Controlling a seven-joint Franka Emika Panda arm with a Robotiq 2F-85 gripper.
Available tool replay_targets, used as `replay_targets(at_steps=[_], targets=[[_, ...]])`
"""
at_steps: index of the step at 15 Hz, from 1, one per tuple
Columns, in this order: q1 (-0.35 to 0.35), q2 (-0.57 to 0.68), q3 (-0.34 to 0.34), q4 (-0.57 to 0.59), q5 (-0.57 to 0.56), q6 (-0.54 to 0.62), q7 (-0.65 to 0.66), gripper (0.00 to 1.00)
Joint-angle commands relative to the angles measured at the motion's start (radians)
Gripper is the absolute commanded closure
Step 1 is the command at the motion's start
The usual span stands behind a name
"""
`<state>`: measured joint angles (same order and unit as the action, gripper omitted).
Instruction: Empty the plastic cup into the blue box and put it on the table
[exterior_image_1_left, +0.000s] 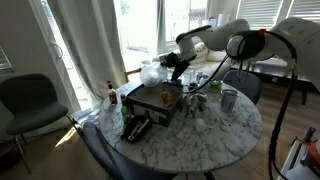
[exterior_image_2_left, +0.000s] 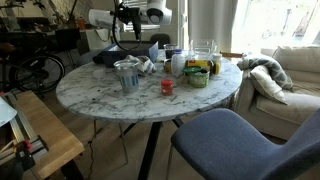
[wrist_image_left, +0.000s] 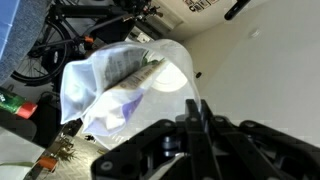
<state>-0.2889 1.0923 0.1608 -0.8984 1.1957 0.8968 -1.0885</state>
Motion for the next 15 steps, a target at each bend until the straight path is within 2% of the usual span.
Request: replay_targets(at_steps=[1,8,9,15], targets=[[0.003,0.007,-0.014,0.01,0.013,-0.007,0.001,0.95],[0.003,0.007,-0.013,0.017,0.021,-0.007,0.003,0.95],[0.003,0.007,-0.013,0.017,0.021,-0.007,0.003,0.99],[0.03,-0.083,-0.028,-0.076,-0.029,0.063,-0.064,0.99]])
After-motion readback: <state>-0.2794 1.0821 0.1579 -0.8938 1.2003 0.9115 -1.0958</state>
